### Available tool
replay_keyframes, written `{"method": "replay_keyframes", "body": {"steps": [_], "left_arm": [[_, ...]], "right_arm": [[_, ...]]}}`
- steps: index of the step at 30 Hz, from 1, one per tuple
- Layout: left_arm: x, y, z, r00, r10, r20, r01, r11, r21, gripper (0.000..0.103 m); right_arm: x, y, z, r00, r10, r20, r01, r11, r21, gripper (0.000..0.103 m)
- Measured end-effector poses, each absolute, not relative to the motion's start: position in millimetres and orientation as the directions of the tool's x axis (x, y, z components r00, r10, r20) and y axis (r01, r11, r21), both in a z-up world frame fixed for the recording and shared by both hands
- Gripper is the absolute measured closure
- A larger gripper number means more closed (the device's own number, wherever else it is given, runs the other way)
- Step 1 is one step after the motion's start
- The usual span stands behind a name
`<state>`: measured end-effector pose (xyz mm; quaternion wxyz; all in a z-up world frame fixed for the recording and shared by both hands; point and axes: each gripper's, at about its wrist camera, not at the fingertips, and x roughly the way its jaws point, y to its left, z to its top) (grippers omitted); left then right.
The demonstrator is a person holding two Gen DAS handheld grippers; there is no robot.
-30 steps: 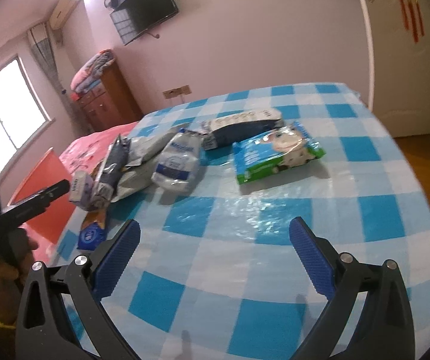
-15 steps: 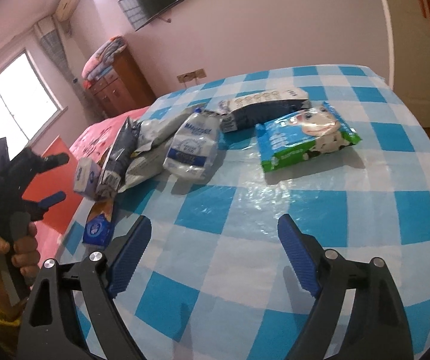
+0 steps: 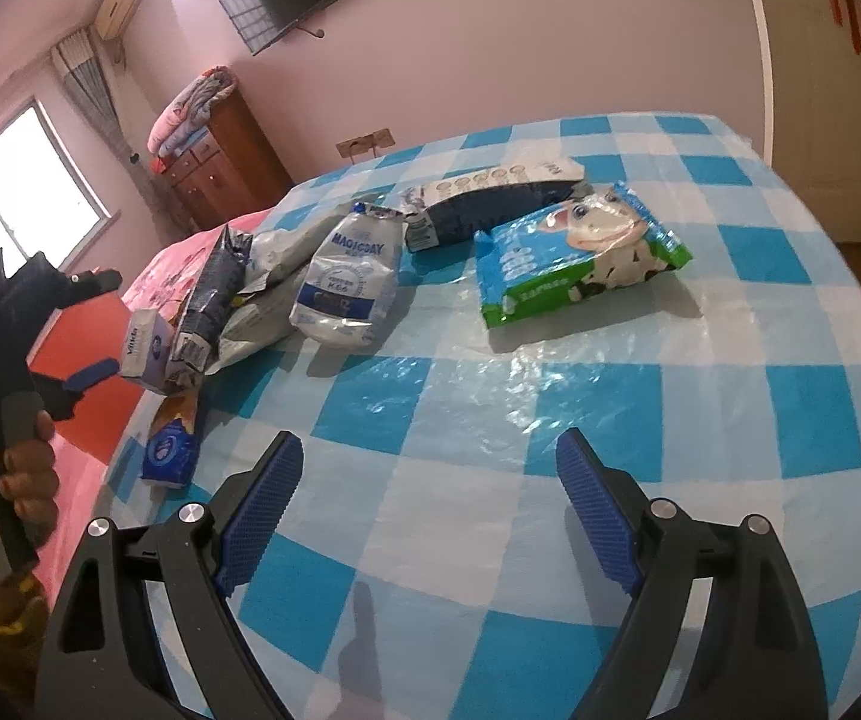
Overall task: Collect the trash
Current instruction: 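Move left tool to the white MagicDay milk bag while right tool approaches blue cow wipes pack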
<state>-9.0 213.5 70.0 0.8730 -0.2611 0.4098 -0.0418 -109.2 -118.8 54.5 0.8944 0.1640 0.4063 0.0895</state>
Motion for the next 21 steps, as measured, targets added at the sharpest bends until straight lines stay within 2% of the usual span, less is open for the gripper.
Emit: {"method": "replay_keyframes", "body": {"steps": [4,11,15,18,21], "left_arm": [[-13.3,196.4,79.8,0.676,-0.254,-0.692,-0.092,0.902,-0.421,0.004],[-27.5,130.6,106.1,0.73,-0.217,-0.648,0.123,0.975,-0.187,0.004],[-31.7,81.6,105.8,0.731,-0.249,-0.635,0.29,0.956,-0.041,0.004],[-28.0,48.7,92.5,0.7,-0.254,-0.668,0.371,0.928,0.037,0.004],[-22.2,26.4,75.9,0.677,-0.246,-0.693,0.407,0.91,0.074,0.004]], "right_arm": [[-104.9,-136.4,50.9,0.658,0.269,-0.703,0.02,0.927,0.374,0.017],[-75.2,-173.3,50.7,0.65,0.231,-0.724,0.097,0.919,0.381,0.017],[-60.1,-195.4,37.6,0.635,0.344,-0.692,0.137,0.831,0.539,0.017],[-53.6,-201.0,33.3,0.631,0.366,-0.684,0.145,0.81,0.568,0.017],[-49.4,-202.7,35.1,0.642,0.381,-0.665,0.137,0.797,0.589,0.023]]}}
